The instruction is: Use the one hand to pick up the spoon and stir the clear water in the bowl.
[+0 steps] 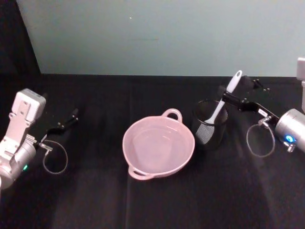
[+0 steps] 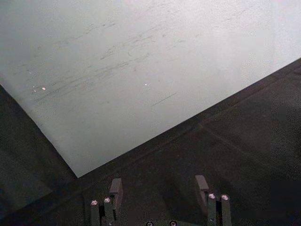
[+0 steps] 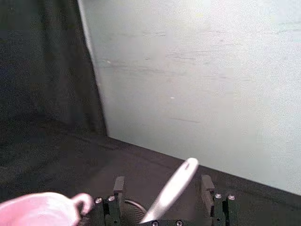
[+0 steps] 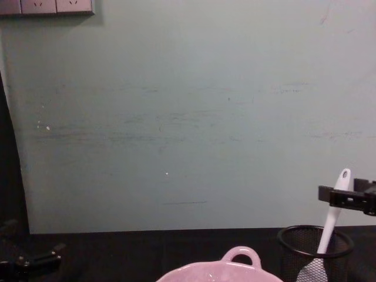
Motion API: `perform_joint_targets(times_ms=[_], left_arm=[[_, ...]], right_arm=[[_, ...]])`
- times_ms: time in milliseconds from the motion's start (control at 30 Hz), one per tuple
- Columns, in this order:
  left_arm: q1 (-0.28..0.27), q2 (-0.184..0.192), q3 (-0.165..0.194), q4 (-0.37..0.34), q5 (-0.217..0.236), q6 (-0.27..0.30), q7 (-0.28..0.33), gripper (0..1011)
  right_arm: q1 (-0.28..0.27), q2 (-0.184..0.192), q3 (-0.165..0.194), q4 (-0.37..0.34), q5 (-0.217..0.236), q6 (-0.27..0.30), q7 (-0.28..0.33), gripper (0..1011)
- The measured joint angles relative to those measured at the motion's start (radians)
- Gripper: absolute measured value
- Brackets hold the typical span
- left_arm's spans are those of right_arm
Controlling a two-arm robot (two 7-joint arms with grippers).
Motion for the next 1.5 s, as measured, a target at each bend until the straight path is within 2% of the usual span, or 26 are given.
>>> perform_joint_targets(times_ms=[67, 100, 267, 400, 533, 700, 867, 1133, 1267, 1500], left_arm=[[0.0, 0.0, 0.0, 0.0, 0.0, 0.0, 0.0, 1011], [0.0, 0.0, 0.0, 0.0, 0.0, 0.0, 0.0, 1011], [0.0, 0.0, 0.0, 0.0, 0.0, 0.0, 0.0, 1011], [0.0, 0.0, 0.0, 0.0, 0.0, 0.0, 0.0, 1011], [0.0, 0.0, 0.0, 0.0, 0.0, 0.0, 0.0, 1011], [0.0, 0.0, 0.0, 0.0, 0.0, 0.0, 0.0, 1011], [0.0, 0.0, 0.0, 0.0, 0.0, 0.0, 0.0, 1011], [0.0, 0.0, 0.0, 0.0, 0.0, 0.0, 0.0, 1011], [0.0, 0.0, 0.0, 0.0, 0.0, 0.0, 0.0, 1011], [0.0, 0.0, 0.0, 0.0, 0.0, 0.0, 0.0, 1011]], right_arm=[[-0.003, 0.005, 0.001, 0.0, -0.037, -0.012, -0.027, 1002], [-0.003, 0.005, 0.001, 0.0, -0.037, -0.012, -0.027, 1002], [-0.016, 0.022, 0.001, -0.009, -0.133, -0.048, -0.092, 1002], [-0.054, 0.049, 0.01, -0.056, -0.216, -0.089, -0.152, 1002], [-0.098, 0.07, 0.033, -0.101, -0.245, -0.11, -0.187, 1003], [-0.166, 0.089, 0.075, -0.15, -0.26, -0.129, -0.227, 1002], [-0.205, 0.087, 0.107, -0.158, -0.262, -0.14, -0.256, 1002], [-0.219, 0.062, 0.131, -0.133, -0.27, -0.146, -0.27, 1002], [-0.213, 0.047, 0.139, -0.121, -0.252, -0.147, -0.242, 1002], [-0.213, 0.047, 0.14, -0.121, -0.251, -0.147, -0.241, 1003]])
